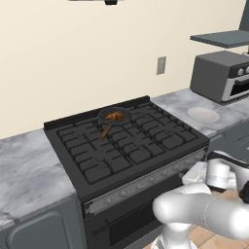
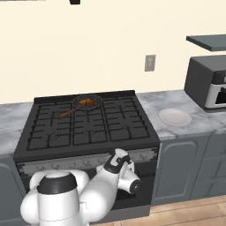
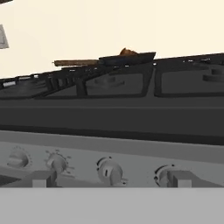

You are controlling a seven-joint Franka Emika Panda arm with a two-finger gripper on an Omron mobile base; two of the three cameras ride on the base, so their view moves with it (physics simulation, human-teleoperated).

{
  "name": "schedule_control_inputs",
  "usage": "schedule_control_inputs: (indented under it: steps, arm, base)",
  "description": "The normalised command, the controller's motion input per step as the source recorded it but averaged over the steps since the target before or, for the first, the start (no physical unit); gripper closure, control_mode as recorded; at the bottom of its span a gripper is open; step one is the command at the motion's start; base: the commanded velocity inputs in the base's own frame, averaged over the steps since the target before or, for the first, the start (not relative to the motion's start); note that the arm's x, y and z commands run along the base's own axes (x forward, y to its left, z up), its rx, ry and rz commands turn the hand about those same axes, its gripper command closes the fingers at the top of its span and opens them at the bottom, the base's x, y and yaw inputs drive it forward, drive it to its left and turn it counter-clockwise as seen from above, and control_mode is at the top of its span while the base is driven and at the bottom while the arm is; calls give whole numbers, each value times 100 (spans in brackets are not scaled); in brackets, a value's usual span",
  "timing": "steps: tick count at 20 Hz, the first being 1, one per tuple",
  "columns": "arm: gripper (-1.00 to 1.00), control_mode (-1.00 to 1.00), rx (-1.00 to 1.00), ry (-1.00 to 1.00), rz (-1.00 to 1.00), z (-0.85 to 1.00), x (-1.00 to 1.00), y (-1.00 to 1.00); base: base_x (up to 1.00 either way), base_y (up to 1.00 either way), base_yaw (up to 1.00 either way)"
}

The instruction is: Pick the croissant and place it on the pan. Then turn on the stove to warm the croissant.

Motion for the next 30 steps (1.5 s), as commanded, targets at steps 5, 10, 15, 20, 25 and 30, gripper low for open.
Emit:
schedule_control_inputs:
  steps: [5, 10, 15, 20, 25, 30]
  arm:
    - [-100, -100, 1, 0, 0, -8, 23, -1]
    - [-100, -100, 0, 0, 0, -27, 30, -3]
    - [-100, -100, 0, 0, 0, -41, 33, -9]
    - [-100, -100, 0, 0, 0, -32, 31, -14]
    - [-100, -100, 1, 0, 0, -22, 33, -7]
    - [-100, -100, 0, 0, 0, -13, 34, 5]
  base:
    - [0, 0, 0]
    - [0, 0, 0]
    - [0, 0, 0]
    - [0, 0, 0]
    - [0, 0, 0]
    - [0, 0, 0]
